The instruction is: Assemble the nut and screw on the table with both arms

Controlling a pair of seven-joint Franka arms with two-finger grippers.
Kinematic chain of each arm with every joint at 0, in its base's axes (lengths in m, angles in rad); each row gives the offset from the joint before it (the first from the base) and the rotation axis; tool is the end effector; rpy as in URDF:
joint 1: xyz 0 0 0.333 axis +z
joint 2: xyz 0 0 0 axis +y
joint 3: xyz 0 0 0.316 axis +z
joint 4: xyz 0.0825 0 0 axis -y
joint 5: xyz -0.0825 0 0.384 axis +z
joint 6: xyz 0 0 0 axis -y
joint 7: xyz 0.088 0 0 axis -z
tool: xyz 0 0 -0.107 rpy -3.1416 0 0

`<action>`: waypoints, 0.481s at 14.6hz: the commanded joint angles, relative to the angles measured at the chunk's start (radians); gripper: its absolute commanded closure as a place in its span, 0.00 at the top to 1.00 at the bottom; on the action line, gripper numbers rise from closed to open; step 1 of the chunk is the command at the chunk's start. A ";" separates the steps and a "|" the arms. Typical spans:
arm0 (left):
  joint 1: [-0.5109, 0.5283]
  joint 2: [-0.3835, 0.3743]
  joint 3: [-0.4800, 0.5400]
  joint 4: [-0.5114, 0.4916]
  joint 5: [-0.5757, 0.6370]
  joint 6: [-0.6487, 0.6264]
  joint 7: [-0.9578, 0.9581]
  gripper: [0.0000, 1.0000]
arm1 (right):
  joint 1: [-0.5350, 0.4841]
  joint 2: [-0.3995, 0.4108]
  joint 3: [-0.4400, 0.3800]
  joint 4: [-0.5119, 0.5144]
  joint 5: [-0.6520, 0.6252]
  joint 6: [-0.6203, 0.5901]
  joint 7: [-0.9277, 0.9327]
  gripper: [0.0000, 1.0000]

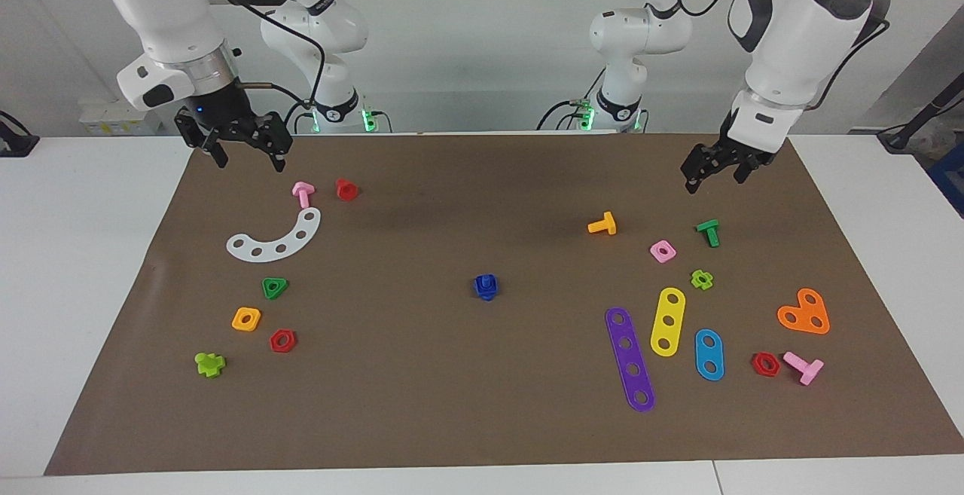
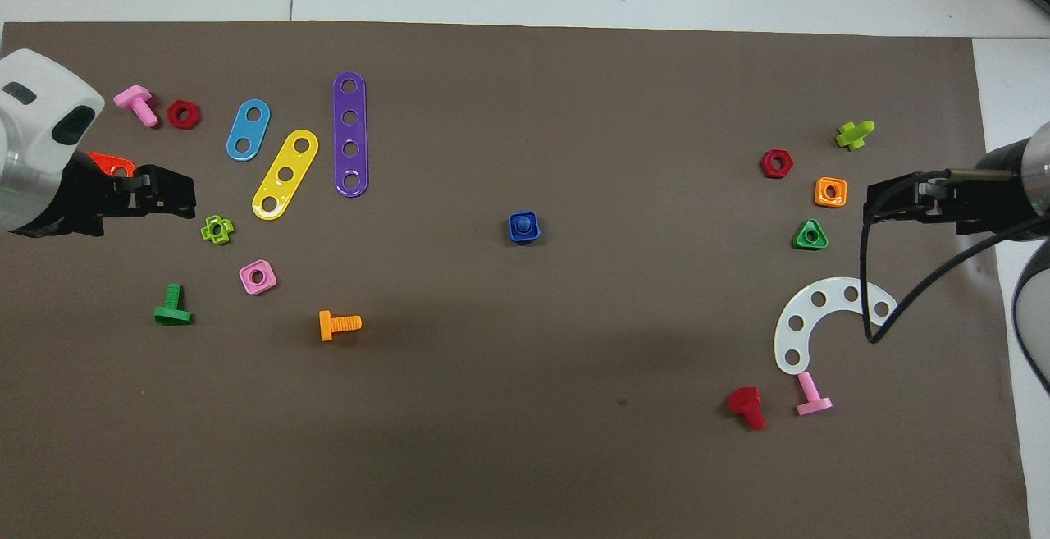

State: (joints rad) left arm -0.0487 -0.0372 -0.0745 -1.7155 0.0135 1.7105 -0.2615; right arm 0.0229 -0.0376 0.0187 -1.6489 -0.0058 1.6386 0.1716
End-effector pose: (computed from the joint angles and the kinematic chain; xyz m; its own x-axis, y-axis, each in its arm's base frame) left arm 0.5486 -0.0673 0.5885 0.9901 0.1360 0.0352 0.1363 -0.9906 -0.0073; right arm 0.5480 0.0224 0.6142 0.9912 -0.1293 0.0280 -0.1294 -0.9916 0.0018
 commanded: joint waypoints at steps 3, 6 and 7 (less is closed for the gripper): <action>0.007 0.037 -0.007 0.112 -0.010 -0.060 0.021 1.00 | -0.004 -0.001 0.004 -0.002 0.026 0.000 0.011 1.00; 0.007 0.056 -0.005 0.140 0.000 -0.081 0.057 1.00 | -0.004 -0.001 0.004 -0.002 0.026 0.000 0.011 1.00; 0.007 0.056 -0.005 0.140 -0.003 -0.080 0.064 1.00 | -0.004 -0.001 0.004 -0.002 0.026 0.000 0.011 1.00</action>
State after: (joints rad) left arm -0.0478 -0.0078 -0.0773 -1.6163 0.0135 1.6605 -0.2317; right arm 0.0229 -0.0376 0.0187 -1.6489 -0.0058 1.6386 0.1716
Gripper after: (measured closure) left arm 0.000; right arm 0.000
